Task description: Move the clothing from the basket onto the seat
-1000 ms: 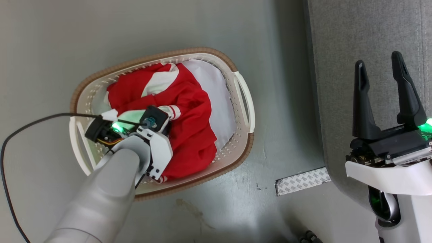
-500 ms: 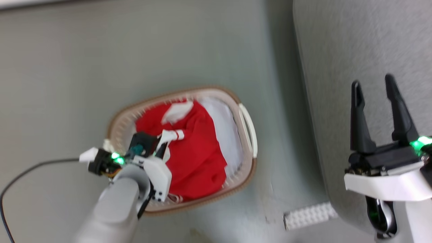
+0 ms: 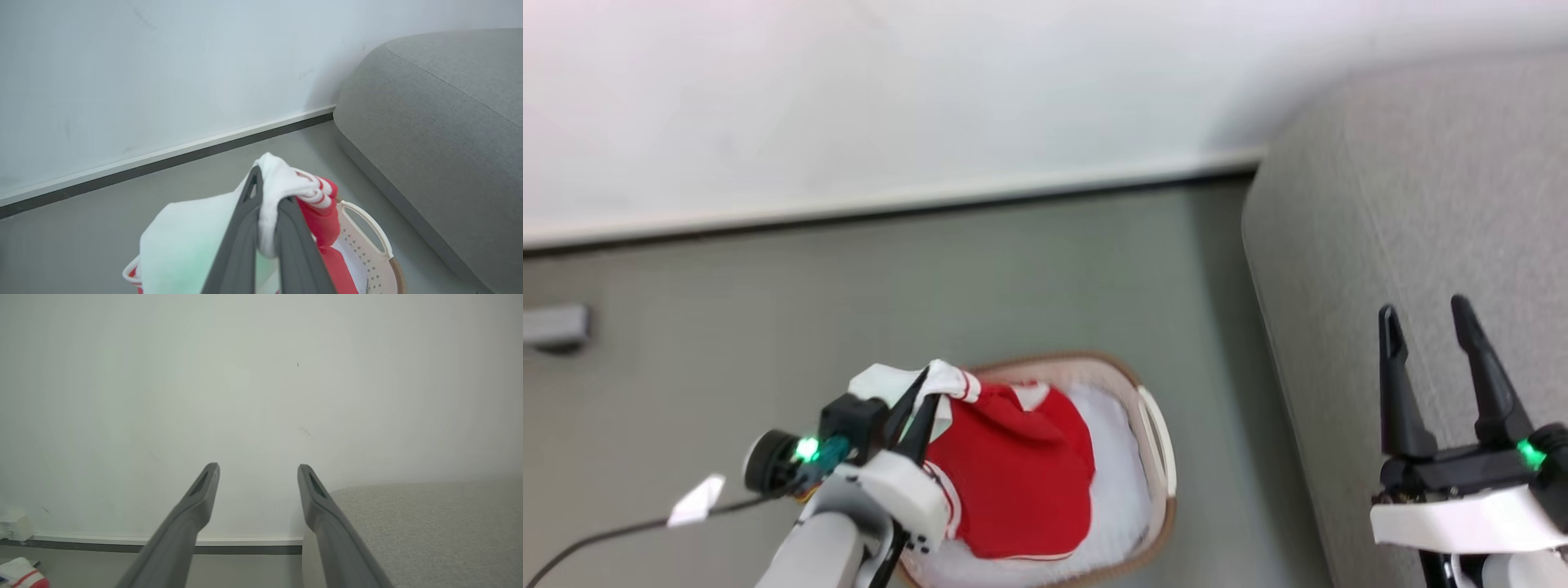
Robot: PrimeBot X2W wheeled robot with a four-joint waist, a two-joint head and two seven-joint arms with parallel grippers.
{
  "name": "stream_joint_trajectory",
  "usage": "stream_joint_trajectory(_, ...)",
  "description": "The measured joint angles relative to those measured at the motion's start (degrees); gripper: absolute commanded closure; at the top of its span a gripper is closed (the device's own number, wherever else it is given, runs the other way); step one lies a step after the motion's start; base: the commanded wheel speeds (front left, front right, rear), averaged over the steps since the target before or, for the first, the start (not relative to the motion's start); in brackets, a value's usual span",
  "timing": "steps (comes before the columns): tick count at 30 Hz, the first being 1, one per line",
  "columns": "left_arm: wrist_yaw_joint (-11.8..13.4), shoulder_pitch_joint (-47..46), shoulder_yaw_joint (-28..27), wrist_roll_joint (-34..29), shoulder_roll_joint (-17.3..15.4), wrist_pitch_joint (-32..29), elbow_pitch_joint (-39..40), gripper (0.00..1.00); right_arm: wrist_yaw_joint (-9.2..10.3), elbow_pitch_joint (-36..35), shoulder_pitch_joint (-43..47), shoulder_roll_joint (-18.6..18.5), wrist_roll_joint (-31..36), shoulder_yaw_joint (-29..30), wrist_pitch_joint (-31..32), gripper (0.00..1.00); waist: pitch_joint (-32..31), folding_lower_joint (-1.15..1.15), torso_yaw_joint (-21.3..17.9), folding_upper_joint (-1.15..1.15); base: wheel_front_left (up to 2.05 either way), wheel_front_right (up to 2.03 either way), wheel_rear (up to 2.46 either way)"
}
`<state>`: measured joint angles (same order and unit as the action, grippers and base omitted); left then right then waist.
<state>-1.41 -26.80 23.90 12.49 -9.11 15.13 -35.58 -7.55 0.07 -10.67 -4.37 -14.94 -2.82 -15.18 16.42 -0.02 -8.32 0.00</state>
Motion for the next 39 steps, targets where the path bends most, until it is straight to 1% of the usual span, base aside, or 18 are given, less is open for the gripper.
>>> stream_joint_trajectory(7,1.68,7.06,-1.19,2.05,-1.31,-0.47,9.22,1.0,0.0,1.72,4.42,-0.85,0.0,-0.47,0.0,0.0,-8.23,0.0,0.88,0.0,0.0,0.0,0.0)
stream_joint_trajectory(12,2.91,10.88,-1.96,3.23,-2.65,-2.61,14.3,1.0,0.0,2.22,8.03,-1.71,0.0,-0.7,0.0,0.0,-13.9,0.0,1.06,0.0,0.0,0.0,0.0)
stream_joint_trajectory(15,3.25,11.74,-2.37,3.65,-3.22,-3.8,17.15,1.0,0.0,2.2,8.98,-2.45,0.0,-0.65,0.0,0.0,-16.27,0.0,1.23,0.0,0.0,0.0,0.0)
stream_joint_trajectory(19,3.58,12.15,-3.07,4.35,-4.42,-5.1,19.76,1.0,0.0,2.29,9.45,-2.98,0.0,-0.85,0.0,0.0,-17.64,0.0,1.61,0.0,0.0,0.0,0.0)
stream_joint_trajectory(26,4.04,12.28,-3.43,5.28,-5.1,-6.33,23.6,1.0,0.0,2.54,9.26,-4.0,-0.01,-3.11,0.0,0.0,-17.37,0.01,2.25,0.0,0.0,0.0,0.0)
stream_joint_trajectory(30,4.05,12.16,-3.44,5.66,-5.28,-6.95,25.97,1.0,0.0,2.23,8.15,-5.47,-0.9,-6.68,0.0,0.0,-16.61,0.02,2.64,0.0,0.0,0.0,0.0)
stream_joint_trajectory(33,3.9,11.69,-3.1,6.03,-5.26,-7.55,27.93,1.0,0.0,1.67,6.17,-7.67,-1.22,-11.16,0.0,0.0,-16.16,0.02,2.94,0.0,0.0,0.0,0.0)
stream_joint_trajectory(37,3.47,10.23,-1.99,5.91,-5.17,-8.79,30.65,1.0,0.0,1.86,1.18,-10.4,-1.92,-20.41,0.0,0.0,-15.83,0.02,3.23,0.0,0.0,0.0,0.0)
stream_joint_trajectory(39,3.19,9.46,-1.21,5.69,-5.06,-9.66,31.63,1.0,0.0,2.59,-2.29,-11.0,-2.85,-24.91,0.0,0.0,-15.81,0.02,3.27,0.0,0.0,0.0,0.0)
